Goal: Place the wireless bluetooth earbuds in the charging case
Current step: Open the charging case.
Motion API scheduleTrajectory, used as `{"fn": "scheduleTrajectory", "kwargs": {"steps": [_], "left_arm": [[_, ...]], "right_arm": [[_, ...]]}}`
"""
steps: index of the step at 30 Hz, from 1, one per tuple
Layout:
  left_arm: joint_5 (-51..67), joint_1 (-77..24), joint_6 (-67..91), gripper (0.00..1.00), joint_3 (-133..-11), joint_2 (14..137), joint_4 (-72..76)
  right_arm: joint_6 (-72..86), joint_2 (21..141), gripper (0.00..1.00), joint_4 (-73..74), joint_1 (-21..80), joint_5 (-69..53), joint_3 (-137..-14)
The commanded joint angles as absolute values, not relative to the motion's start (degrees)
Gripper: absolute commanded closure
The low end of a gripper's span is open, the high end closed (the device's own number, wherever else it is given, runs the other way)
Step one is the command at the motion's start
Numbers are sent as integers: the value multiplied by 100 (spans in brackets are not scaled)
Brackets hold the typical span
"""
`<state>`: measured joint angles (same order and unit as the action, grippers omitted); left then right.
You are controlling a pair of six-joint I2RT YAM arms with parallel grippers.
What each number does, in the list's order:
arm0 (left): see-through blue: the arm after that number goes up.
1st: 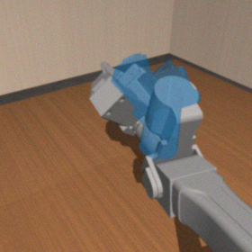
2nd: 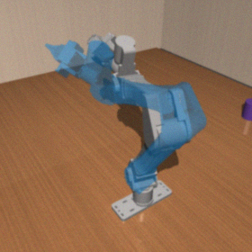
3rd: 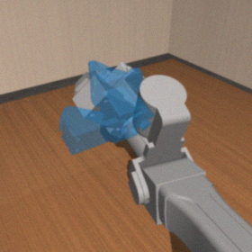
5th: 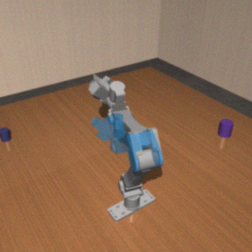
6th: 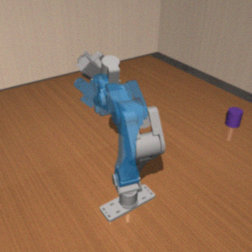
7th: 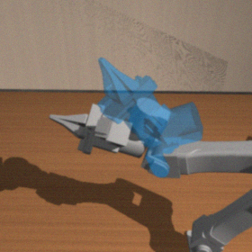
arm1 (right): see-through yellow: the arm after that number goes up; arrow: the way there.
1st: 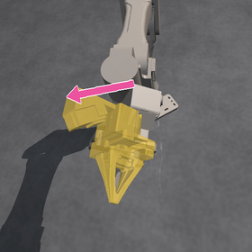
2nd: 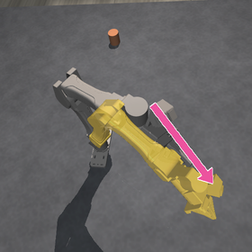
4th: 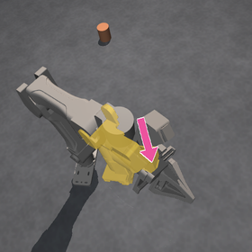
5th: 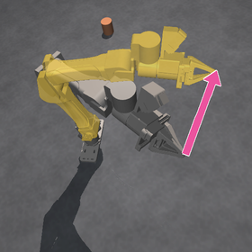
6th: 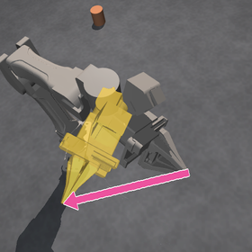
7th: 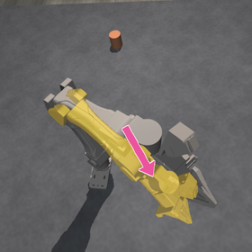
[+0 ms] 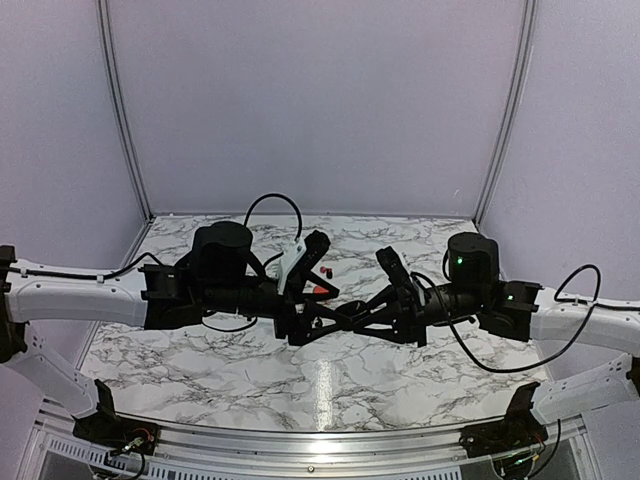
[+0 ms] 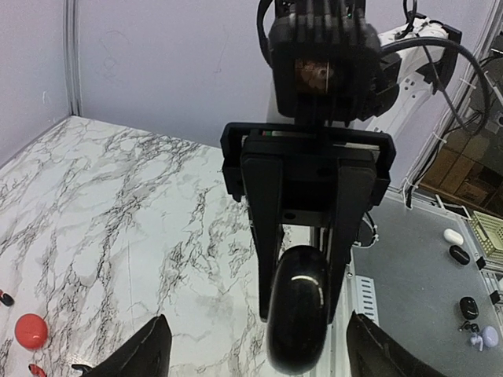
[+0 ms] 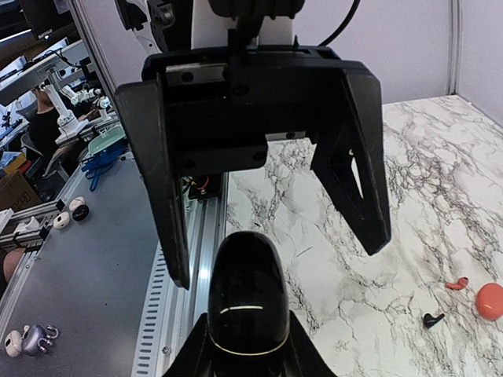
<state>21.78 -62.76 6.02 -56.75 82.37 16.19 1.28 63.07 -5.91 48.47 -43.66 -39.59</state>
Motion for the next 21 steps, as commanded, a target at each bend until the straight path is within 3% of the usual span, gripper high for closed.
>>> {"fn": "scheduleTrajectory", "kwargs": {"steps": [1, 14, 21], "left_arm": [[1880, -6302, 548, 21, -5978, 8345, 1446], [1058, -6179, 692, 36, -6005, 8265, 1354], [1214, -6099, 744, 46, -5950, 8186, 1368]], "right_arm": [[79, 6302, 100, -636, 4832, -4538, -4208], [18, 6281, 100, -563, 4884, -4498, -4204], [18, 6328, 100, -516, 4904, -4417, -4212]]}}
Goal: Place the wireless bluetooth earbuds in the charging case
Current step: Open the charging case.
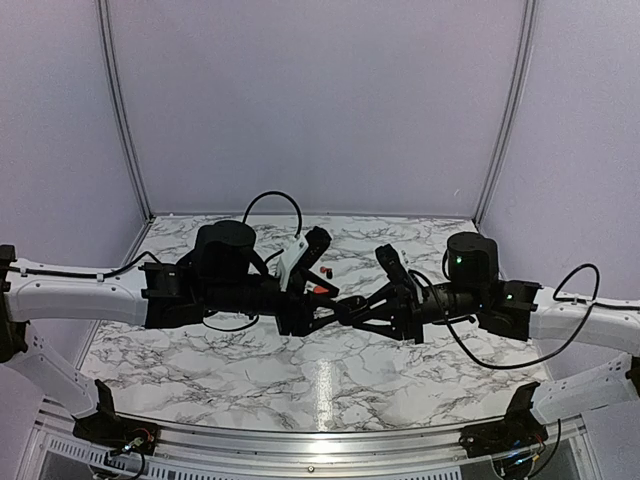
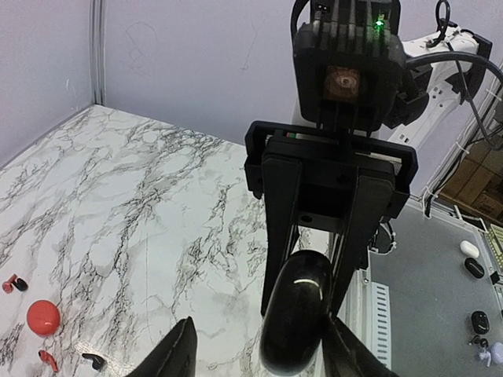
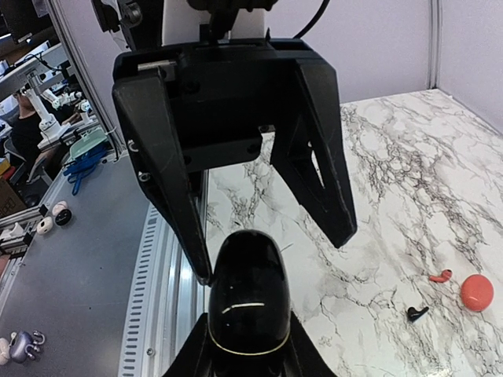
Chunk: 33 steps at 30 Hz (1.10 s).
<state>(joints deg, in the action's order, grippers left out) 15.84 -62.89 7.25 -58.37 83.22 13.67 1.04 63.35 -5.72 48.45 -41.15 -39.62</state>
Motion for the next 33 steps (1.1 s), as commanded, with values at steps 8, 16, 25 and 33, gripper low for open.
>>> {"fn": "scheduleTrajectory", "kwargs": {"steps": [8, 16, 25, 33], "left_arm": [[1424, -6100, 682, 59, -5889, 8135, 1415], [1360, -6100, 708, 62, -5889, 8101, 1450], [1271, -6091, 744, 58, -5871, 8113, 1468], [1393, -6092, 729, 54, -5854, 8108, 1477]], "right_arm": [[18, 6404, 100, -470, 4899, -4328, -4249], [19, 6407, 100, -467, 4903, -4269, -4229], [18, 6307, 100, -503, 4905, -4321, -4210], [72, 6353, 100, -521, 4903, -4222, -4211]]}}
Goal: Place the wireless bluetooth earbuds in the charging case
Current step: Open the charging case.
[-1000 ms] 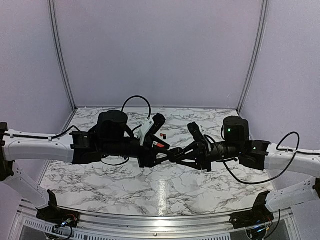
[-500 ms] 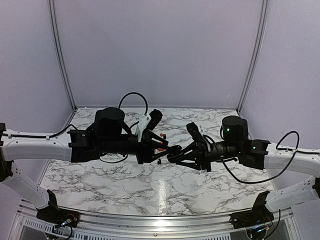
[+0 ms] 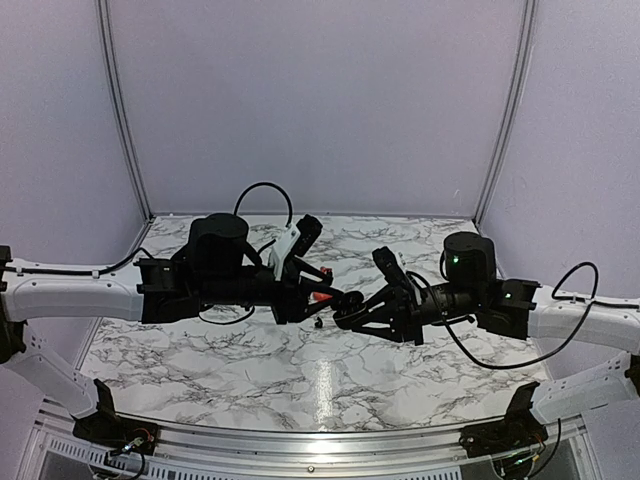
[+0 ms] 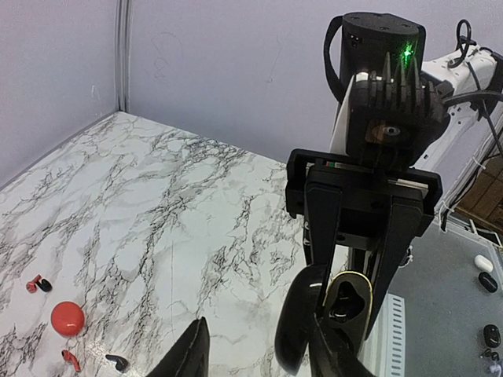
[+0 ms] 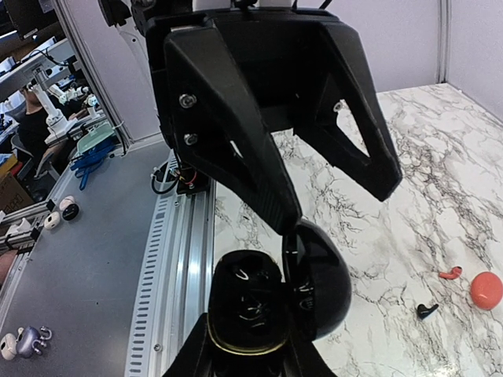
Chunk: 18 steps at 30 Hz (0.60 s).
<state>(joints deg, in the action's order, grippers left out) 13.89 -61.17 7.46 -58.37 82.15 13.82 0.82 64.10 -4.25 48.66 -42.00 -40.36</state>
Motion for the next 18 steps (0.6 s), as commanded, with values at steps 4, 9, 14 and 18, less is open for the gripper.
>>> {"fn": "scheduleTrajectory", "kwargs": {"steps": [4, 9, 14, 18], "left_arm": [[1382, -6093, 669, 47, -5877, 7991, 1477], [1305, -6091, 566, 33, -5924, 7872, 1468], [1261, -6018, 619, 22, -5897, 7728, 1455], [1034, -5892, 834, 17, -5683, 7556, 1463]], "right_arm": [[268, 6495, 100, -663, 4897, -4111, -4188], [431, 6705, 100, -822, 4830, -4166, -4227], [440, 6817, 100, -726, 4732, -4286, -4388], [457, 6796, 100, -734, 4613, -4302, -4392]]}}
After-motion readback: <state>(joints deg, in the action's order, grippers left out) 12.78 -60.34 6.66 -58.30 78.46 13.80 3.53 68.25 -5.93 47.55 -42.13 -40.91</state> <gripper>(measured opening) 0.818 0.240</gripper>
